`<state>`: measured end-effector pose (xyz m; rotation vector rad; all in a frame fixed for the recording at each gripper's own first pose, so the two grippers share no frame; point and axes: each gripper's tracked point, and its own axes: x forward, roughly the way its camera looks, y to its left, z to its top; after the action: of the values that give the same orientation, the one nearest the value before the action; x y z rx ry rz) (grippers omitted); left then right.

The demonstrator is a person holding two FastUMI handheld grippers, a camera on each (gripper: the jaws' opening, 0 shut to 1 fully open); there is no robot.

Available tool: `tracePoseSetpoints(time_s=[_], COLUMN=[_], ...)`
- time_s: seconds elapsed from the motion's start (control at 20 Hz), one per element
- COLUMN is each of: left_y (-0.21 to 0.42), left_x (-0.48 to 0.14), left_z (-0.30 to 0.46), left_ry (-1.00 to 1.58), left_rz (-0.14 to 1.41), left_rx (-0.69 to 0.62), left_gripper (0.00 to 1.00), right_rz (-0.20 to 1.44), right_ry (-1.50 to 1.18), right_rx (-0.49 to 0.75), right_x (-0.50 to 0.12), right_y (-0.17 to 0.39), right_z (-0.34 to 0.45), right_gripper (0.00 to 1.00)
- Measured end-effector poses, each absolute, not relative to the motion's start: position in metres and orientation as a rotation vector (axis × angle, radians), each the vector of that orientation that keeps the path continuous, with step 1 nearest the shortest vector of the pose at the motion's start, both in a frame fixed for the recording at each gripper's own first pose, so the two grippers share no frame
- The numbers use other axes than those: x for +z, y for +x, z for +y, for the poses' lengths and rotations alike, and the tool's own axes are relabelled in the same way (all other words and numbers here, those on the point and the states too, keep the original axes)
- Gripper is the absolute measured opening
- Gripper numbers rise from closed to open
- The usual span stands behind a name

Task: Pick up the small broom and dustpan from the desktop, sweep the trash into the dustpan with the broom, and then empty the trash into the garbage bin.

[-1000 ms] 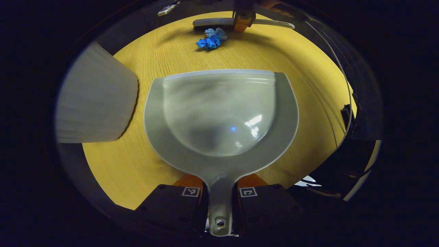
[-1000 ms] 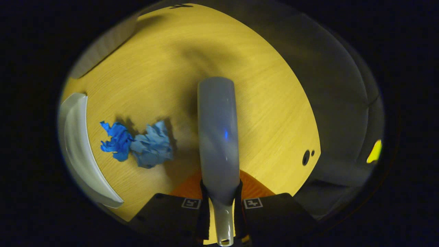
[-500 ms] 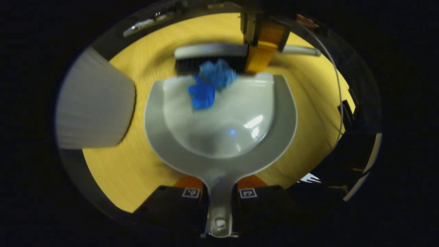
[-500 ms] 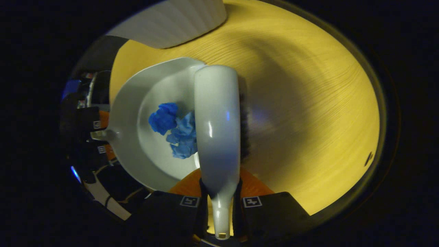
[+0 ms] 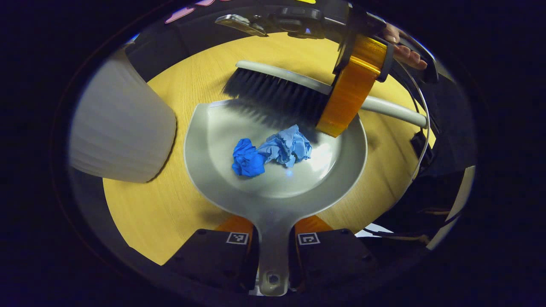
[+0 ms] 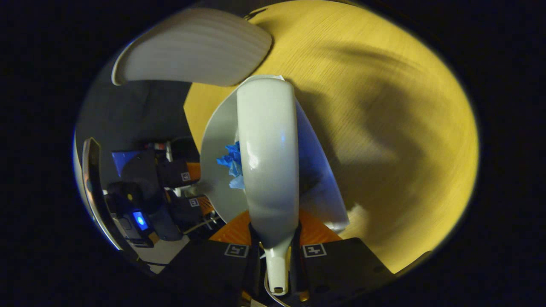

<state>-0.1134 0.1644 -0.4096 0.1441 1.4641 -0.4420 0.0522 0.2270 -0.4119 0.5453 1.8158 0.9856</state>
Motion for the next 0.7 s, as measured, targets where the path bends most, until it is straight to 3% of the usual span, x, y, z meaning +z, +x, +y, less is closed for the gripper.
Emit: tracePoseSetpoints(time_s=[0.1, 0.3, 0.55, 0.7], left_y=[-0.109, -0.086, -0.002, 0.046], left_x=[-0.412, -0.416, -0.393, -0.345], left_z=[0.167, 0.170, 0.178, 0.199], left_ry=[0.174, 0.222, 0.168, 0.164], left_rz=[1.409, 1.313, 1.153, 1.037], left_rx=[-0.452, -0.456, -0.377, -0.305], left_gripper=[0.25, 0.26, 0.25, 0.25], right_rz=[1.721, 1.449, 1.155, 0.996], right_ry=[0.684, 0.975, 1.219, 1.368], right_rx=[0.942, 0.874, 0.753, 0.748], right_x=[-0.406, -0.378, -0.396, -0.400], right_y=[0.055, 0.069, 0.037, 0.003], right_z=[0.213, 0.163, 0.128, 0.115], right_gripper=[0.34, 0.31, 0.30, 0.30])
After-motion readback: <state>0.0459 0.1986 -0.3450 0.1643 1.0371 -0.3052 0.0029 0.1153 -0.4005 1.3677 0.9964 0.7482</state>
